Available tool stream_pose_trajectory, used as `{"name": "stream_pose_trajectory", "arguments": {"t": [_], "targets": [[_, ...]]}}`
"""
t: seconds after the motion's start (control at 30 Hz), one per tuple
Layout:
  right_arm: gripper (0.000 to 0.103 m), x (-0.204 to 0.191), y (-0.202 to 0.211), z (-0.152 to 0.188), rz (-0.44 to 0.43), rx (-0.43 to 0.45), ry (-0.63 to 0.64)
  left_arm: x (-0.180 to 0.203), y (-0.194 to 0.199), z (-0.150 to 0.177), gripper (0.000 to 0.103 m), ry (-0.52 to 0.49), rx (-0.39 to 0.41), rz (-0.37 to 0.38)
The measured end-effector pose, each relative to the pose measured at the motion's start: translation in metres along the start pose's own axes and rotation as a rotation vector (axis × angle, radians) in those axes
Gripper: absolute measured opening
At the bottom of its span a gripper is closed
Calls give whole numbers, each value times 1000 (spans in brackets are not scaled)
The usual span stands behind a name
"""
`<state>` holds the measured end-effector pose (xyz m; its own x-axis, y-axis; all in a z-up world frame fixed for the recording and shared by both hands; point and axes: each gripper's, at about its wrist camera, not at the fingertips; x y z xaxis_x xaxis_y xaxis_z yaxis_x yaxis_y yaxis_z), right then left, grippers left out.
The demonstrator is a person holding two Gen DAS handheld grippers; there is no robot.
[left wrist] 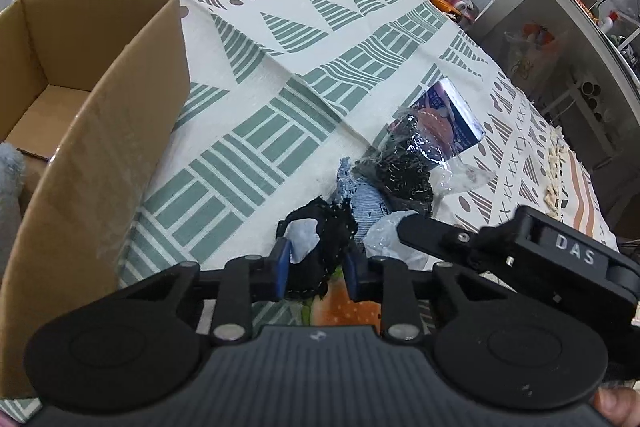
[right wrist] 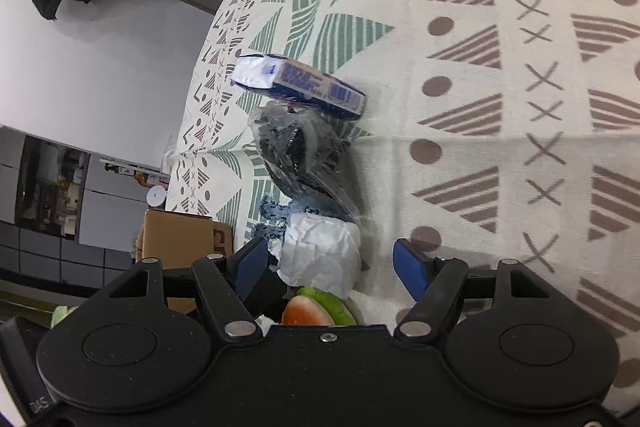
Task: Organize soft objects
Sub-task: 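Grasp the white crumpled cloth with the right tool while the left tool grasps the black lace cloth, then carry the white cloth and black lace cloth over the box with both tools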
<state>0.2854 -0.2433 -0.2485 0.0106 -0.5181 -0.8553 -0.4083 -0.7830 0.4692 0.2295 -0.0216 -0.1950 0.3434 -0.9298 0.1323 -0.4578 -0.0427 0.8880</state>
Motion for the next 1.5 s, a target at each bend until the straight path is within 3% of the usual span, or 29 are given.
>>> {"name": "stream_pose_trajectory", "arguments": {"t": [0.13, 0.27, 0.8, 1.5], "targets": [[69, -5, -8, 1, 29, 4, 37, -3, 7, -1, 25, 9, 17, -10], [42, -9, -8, 5, 58, 8, 89, -5, 19, 0, 25, 14, 34, -22], [41, -39, 39, 29, 66, 124, 150, -17, 89, 11, 25, 15, 131, -1], [41, -120, 78, 62, 21, 202, 276, -48, 157, 17, 25, 50, 242, 67]]}}
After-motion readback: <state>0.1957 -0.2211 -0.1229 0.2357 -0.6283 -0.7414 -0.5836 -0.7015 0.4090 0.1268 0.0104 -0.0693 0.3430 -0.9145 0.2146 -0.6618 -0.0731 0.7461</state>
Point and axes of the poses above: each gripper's, at about its wrist camera, not at the fingertips, and y roughly against the way its jaws point, x to its right, z to its underside, and after that the axes turned 14 degrees about -z, right-handed
